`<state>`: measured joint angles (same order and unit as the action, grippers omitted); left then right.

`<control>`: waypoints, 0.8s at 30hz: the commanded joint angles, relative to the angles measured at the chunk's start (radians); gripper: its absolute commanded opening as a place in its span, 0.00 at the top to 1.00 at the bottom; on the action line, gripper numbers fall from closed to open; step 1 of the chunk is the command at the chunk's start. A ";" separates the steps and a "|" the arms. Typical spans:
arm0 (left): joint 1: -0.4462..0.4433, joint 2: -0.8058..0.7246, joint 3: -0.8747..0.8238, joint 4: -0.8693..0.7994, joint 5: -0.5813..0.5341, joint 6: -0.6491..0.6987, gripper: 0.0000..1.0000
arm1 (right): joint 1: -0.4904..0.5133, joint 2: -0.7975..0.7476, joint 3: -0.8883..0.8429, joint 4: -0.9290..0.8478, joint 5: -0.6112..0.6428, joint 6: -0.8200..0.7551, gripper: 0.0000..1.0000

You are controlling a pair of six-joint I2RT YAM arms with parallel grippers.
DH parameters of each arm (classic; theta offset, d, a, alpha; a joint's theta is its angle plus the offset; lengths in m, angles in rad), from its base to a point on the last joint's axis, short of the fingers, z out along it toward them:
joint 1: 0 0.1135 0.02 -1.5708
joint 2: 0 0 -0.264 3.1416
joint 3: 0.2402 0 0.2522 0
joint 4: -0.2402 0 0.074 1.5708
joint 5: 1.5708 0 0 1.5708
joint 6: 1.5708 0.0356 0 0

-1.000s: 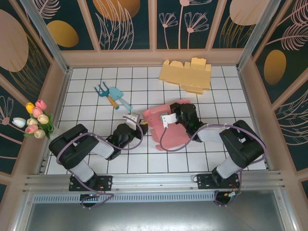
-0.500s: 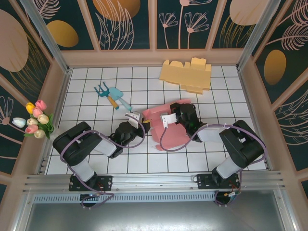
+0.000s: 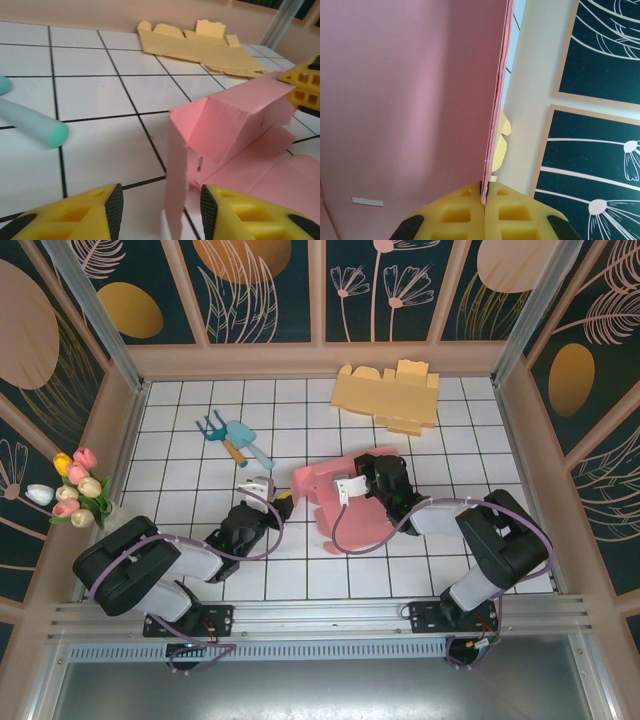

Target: Fold the paper box

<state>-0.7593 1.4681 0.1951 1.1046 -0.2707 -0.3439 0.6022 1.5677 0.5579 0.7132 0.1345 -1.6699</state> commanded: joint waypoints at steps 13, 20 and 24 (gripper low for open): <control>0.072 0.164 0.077 0.075 0.099 0.105 0.48 | 0.006 0.000 -0.026 -0.107 0.011 -0.009 1.00; 0.083 0.239 0.117 0.141 0.185 0.176 0.45 | 0.006 0.002 -0.021 -0.116 0.010 -0.011 1.00; 0.083 0.310 0.150 0.144 0.209 0.186 0.45 | 0.006 0.007 -0.019 -0.113 0.010 -0.011 1.00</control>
<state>-0.6823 1.7435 0.3214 1.1931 -0.1078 -0.1928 0.6022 1.5669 0.5579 0.7067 0.1379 -1.6699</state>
